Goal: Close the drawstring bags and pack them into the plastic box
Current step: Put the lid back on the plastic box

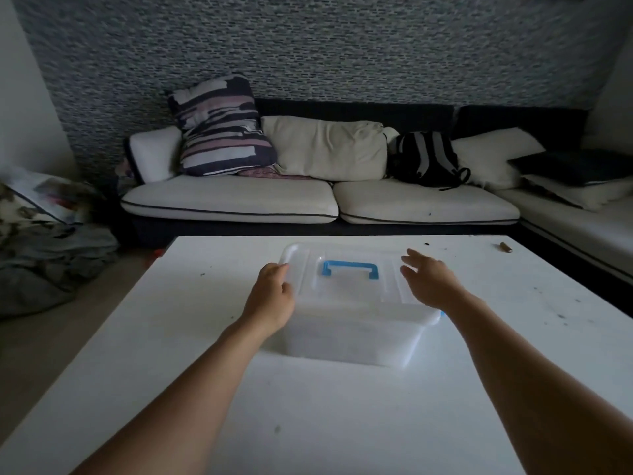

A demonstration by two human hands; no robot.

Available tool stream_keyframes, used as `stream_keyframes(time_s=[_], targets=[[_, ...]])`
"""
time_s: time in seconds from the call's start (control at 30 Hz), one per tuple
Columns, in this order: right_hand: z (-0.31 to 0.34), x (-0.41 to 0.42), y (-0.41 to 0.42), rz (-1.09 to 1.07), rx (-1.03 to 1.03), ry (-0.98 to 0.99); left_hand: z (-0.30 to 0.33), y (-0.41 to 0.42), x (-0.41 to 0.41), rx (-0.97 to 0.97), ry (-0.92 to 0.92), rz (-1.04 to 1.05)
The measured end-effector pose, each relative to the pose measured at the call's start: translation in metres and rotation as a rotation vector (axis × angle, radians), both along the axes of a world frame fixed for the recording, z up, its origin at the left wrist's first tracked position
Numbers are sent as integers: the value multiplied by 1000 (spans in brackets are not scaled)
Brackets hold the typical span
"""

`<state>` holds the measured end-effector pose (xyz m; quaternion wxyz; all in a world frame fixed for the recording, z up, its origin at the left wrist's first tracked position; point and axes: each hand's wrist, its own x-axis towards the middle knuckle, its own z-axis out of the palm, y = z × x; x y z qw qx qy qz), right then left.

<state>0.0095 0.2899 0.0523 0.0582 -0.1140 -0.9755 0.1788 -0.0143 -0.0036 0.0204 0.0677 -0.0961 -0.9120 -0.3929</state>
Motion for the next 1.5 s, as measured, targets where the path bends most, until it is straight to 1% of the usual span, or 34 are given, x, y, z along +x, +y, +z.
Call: stream_keyframes(time_s=[0.1,0.17,0.23,0.3,0.37,0.43,0.5,0.53,0.6,0.63,0.67,0.73,0.77,0.8,0.83,0.87,0.9,0.97,1.0,1.03,1.17,1.27,1.37,1.4,1.43,1.47,1.5], targets=[[-1,-3,5,44,-103,3,5,0,-4,-51,-121,-23],[-4,-1,8,-9,-219,62,6,1,-5,-84,-194,-11],[-8,3,10,-124,-355,128,4,6,-7,-76,-195,24],[-9,6,7,-230,-455,138,6,9,-8,-100,-185,78],[-7,8,3,-268,-480,134,8,9,-10,-139,-145,127],[-4,11,0,-295,-439,101,9,6,-11,-124,-107,168],[-2,12,-2,-330,-433,85,11,4,-12,-26,-137,204],[-2,14,-2,-345,-545,90,12,3,-12,53,-162,241],[-2,15,-2,-368,-873,113,13,0,-8,174,-244,365],[-3,15,-1,-365,-950,126,12,-2,-8,253,-318,399],[-5,15,0,-363,-950,143,11,-4,-8,387,-426,395],[-11,14,0,-386,-883,207,8,-4,-3,725,-642,278],[-13,14,0,-413,-804,250,8,-4,-2,820,-653,253],[-13,14,-2,-443,-707,288,7,-5,-2,838,-635,256],[-13,15,-4,-462,-596,298,5,-4,-3,838,-603,274],[-12,15,-5,-468,-499,292,3,-3,-4,777,-540,311],[-13,14,-6,-459,-422,291,3,-1,-4,647,-445,351],[-13,10,-5,-434,-289,290,5,6,-2,282,-245,411],[-13,8,-7,-417,-243,271,7,8,1,145,-182,437],[-13,7,-8,-395,-201,246,11,11,3,55,-152,456],[-9,1,-14,-251,-138,134,21,3,6,-144,-94,485],[-9,-1,-24,-170,-83,119,23,-7,6,-226,-67,476],[-11,-11,-28,-169,-63,148,24,-11,1,-240,-77,460],[-12,-15,-27,-170,-90,164,23,-12,-4,-211,-100,448],[-15,-20,-26,-165,-147,180,23,-13,-8,-140,-125,422],[-17,-24,-25,-152,-256,201,21,-15,-14,-34,-160,369],[-19,-27,-25,-133,-417,218,20,-18,-18,117,-208,300]])
